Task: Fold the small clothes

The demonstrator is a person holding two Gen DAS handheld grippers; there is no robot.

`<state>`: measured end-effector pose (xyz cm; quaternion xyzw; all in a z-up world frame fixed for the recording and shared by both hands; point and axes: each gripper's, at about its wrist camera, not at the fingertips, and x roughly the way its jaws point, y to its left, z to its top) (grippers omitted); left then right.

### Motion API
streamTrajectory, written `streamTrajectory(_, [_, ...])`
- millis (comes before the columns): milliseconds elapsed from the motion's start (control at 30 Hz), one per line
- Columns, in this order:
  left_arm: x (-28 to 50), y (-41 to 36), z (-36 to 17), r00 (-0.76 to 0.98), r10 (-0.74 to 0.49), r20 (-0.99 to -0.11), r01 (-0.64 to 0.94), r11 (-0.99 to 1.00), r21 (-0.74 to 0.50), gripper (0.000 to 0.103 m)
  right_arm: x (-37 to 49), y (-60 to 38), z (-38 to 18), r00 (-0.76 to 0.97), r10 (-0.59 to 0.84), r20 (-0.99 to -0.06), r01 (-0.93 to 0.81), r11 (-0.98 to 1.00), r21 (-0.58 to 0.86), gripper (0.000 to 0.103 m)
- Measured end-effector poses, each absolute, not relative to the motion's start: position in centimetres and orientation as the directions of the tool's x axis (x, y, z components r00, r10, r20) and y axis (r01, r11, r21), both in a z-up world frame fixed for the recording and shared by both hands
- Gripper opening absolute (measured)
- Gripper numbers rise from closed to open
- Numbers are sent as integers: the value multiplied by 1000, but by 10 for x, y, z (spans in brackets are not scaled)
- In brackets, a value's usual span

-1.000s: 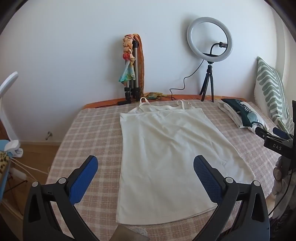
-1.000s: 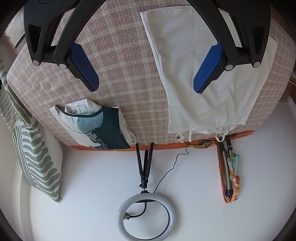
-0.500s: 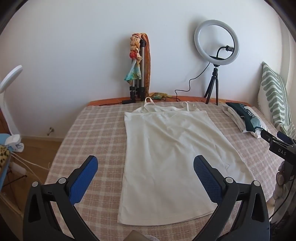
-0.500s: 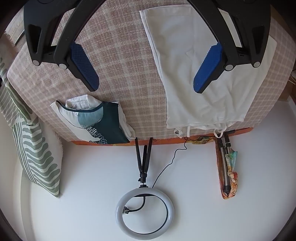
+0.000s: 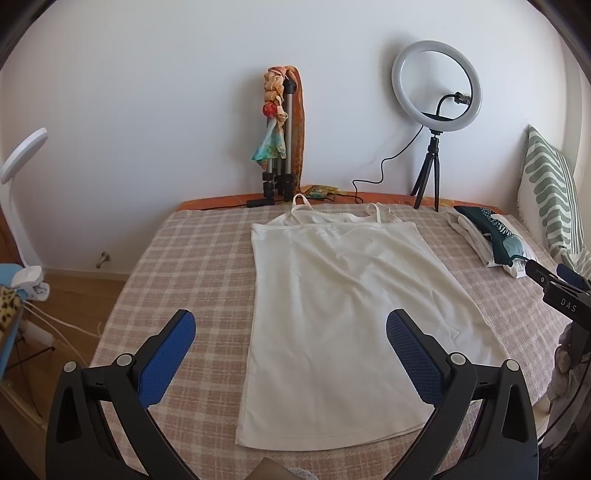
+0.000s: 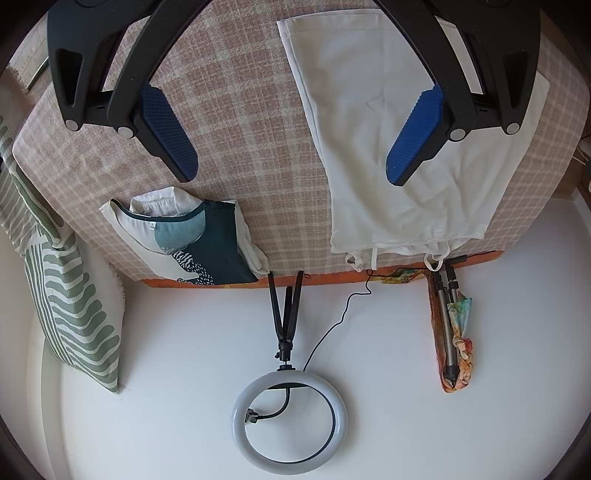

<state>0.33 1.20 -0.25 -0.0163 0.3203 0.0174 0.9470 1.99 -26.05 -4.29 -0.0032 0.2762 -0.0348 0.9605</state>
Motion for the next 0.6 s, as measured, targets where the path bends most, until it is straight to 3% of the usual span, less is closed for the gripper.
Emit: streamTrajectory(600, [5, 15, -1, 794, 25, -608, -48, 999, -22, 103, 20, -259, -42, 847, -68, -528, 65, 998, -24, 103])
